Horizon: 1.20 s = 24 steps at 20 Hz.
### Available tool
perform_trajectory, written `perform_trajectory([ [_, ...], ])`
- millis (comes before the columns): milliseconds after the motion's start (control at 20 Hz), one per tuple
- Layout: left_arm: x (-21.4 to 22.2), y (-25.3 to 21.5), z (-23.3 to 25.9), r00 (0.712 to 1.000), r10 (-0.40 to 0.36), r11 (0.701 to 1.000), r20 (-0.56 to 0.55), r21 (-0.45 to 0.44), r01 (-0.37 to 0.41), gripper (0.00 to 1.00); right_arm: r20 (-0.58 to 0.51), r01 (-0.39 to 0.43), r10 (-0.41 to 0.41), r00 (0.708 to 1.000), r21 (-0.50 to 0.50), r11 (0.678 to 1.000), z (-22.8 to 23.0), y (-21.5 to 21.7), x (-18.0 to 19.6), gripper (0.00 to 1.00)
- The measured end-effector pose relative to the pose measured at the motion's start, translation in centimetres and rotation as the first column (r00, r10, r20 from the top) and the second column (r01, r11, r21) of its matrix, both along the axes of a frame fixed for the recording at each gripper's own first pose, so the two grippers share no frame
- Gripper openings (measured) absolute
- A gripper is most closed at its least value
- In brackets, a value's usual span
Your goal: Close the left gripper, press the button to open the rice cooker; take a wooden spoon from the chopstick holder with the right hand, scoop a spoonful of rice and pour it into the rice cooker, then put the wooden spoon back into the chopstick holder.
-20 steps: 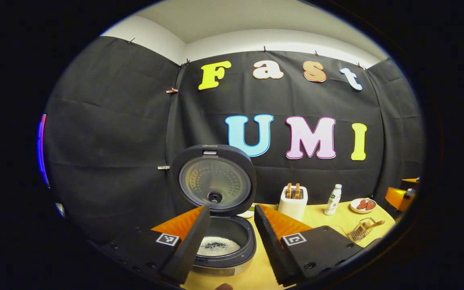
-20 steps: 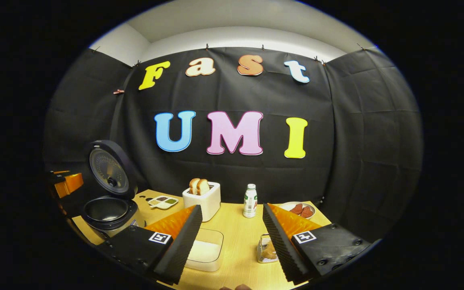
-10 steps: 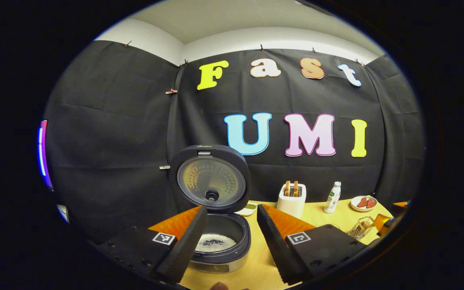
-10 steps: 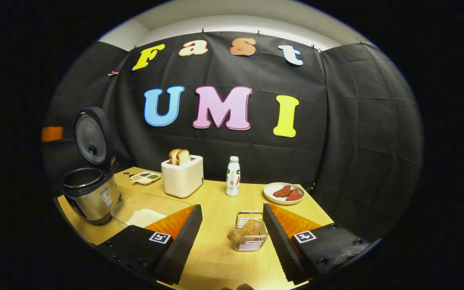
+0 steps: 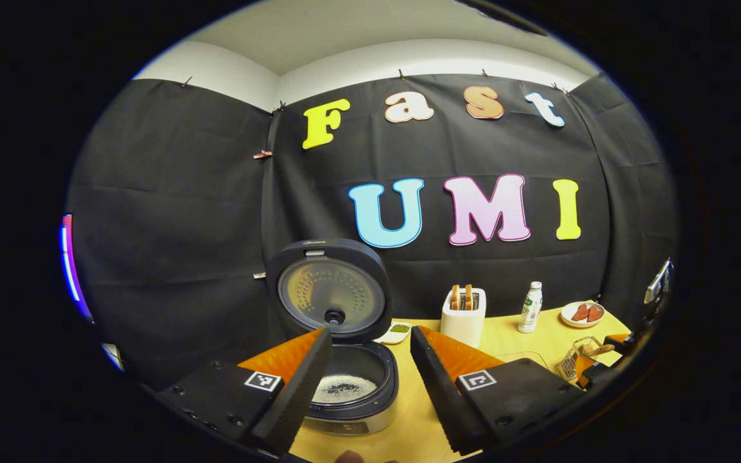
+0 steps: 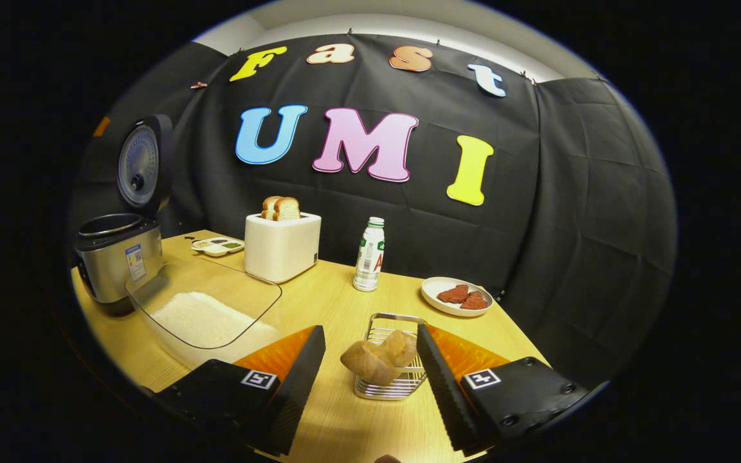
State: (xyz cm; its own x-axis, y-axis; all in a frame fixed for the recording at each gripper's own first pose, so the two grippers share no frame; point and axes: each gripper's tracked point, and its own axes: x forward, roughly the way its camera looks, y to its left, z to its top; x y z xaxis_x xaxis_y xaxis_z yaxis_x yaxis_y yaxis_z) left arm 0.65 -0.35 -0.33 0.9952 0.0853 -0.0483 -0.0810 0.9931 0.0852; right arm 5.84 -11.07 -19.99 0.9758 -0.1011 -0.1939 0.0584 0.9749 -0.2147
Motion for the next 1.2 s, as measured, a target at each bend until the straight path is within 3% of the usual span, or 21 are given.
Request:
perform_trajectory([
  [200, -0.2, -0.2, 0.1, 1.0, -0.01, 1.0, -0.01, 0.024, 0.01, 0.85, -0.005, 0.008, -0.008, 1.0, -0.009, 1.0, -0.5, 0.2, 0.8, 0.78],
  [300, -0.3, -0.2, 0.1, 1.0, -0.015, 0.999, -0.016, 0.031, 0.016, 0.85, -0.004, 0.039, -0.039, 0.999, -0.02, 0.999, -0.4, -0.5, 0.8, 0.66],
  [350, -0.3, -0.2, 0.1, 1.0, -0.018, 0.999, -0.018, 0.035, 0.019, 0.85, 0.0, 0.04, -0.04, 0.999, -0.014, 0.999, -0.2, -0.4, 0.9, 0.55],
  [400, -0.4, -0.2, 0.0, 0.999, -0.023, 0.999, -0.022, 0.036, 0.024, 0.85, 0.012, 0.067, -0.067, 0.998, -0.029, 0.997, 0.1, -1.0, 0.6, 0.56],
  [450, -0.5, -0.3, -0.2, 0.999, -0.026, 0.999, -0.027, 0.039, 0.027, 0.85, 0.017, 0.077, -0.077, 0.997, -0.023, 0.997, 0.4, -1.2, 0.5, 0.38],
  [550, -0.7, -0.4, -0.3, 0.999, -0.035, 0.998, -0.033, 0.042, 0.036, 0.85, -0.02, 0.052, -0.051, 0.998, 0.031, 0.998, -0.6, -0.1, 0.7, 0.35],
  [700, -0.8, -0.6, -0.1, 0.998, -0.046, 0.998, -0.032, 0.047, 0.047, 0.85, -0.013, 0.064, -0.064, 0.998, 0.011, 0.998, 0.4, -0.5, 0.9, 0.3],
  [750, -0.9, -0.6, -0.1, 0.998, -0.048, 0.998, -0.033, 0.049, 0.05, 0.85, -0.012, 0.063, -0.063, 0.998, 0.023, 0.998, 0.7, -0.6, 1.1, 0.2],
  [850, -1.0, -0.7, 0.1, 0.998, -0.051, 0.998, -0.029, 0.045, 0.052, 0.85, -0.029, 0.056, -0.054, 0.998, 0.048, 0.997, 0.9, -0.9, 1.3, 0.24],
  [1200, -1.4, -0.7, 0.6, 0.999, -0.04, 0.999, -0.008, 0.027, 0.041, 0.85, 0.044, -0.009, 0.008, 0.999, 0.014, 1.0, 6.7, -1.4, 2.5, 0.19],
])
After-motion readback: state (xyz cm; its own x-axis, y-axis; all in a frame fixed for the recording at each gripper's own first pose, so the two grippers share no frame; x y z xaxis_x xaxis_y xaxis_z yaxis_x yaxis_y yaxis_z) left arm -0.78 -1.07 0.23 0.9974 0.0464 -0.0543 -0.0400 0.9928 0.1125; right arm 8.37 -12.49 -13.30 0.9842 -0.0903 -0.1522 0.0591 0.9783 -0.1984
